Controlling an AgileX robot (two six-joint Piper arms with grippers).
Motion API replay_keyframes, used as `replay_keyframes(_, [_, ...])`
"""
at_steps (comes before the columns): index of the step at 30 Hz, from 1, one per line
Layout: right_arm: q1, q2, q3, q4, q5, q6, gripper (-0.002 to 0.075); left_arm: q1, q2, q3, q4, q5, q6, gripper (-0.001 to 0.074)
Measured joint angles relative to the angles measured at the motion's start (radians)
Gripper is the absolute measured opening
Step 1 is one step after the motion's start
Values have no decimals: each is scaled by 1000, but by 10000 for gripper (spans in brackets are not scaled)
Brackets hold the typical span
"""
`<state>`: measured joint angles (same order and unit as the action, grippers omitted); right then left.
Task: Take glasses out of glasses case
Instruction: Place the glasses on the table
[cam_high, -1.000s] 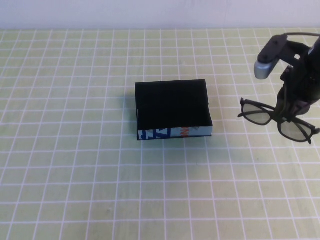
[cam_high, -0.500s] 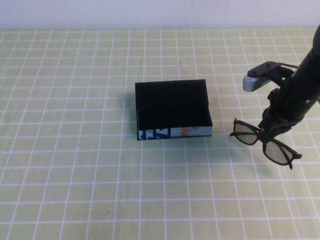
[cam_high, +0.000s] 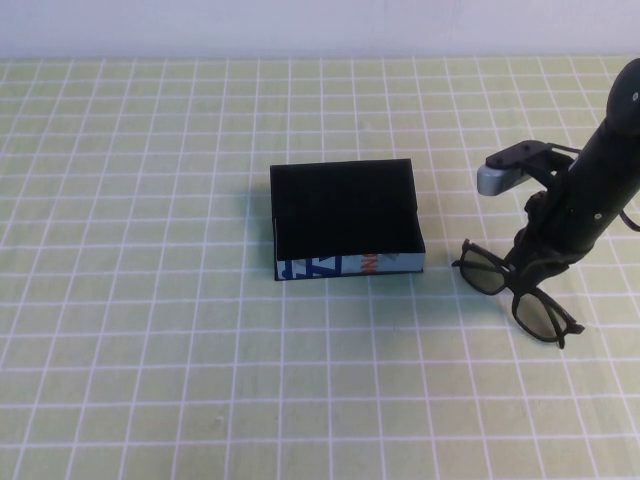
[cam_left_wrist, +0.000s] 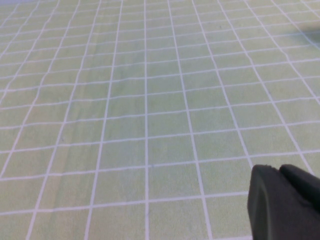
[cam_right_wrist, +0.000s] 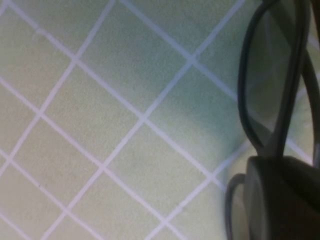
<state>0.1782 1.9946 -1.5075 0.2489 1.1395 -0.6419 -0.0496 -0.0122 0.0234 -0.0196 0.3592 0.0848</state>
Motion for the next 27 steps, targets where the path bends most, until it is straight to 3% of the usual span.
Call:
replay_keyframes(6, [0, 6, 0, -3, -28, 4, 50, 0, 0, 0, 0, 0, 0, -4])
replay_keyframes(13, [0, 6, 0, -41, -53, 47, 332, 0, 0, 0, 0, 0, 0, -4])
replay_keyframes(16, [-2, 6, 0, -53, -53, 52, 375, 0, 0, 0, 0, 0, 0, -4])
replay_keyframes(23, [-4, -70, 0, -63, -13, 115, 365, 0, 0, 0, 0, 0, 0, -4])
replay_keyframes(27, [-4, -165, 2, -60, 62, 176, 200, 0, 0, 0, 0, 0, 0, -4])
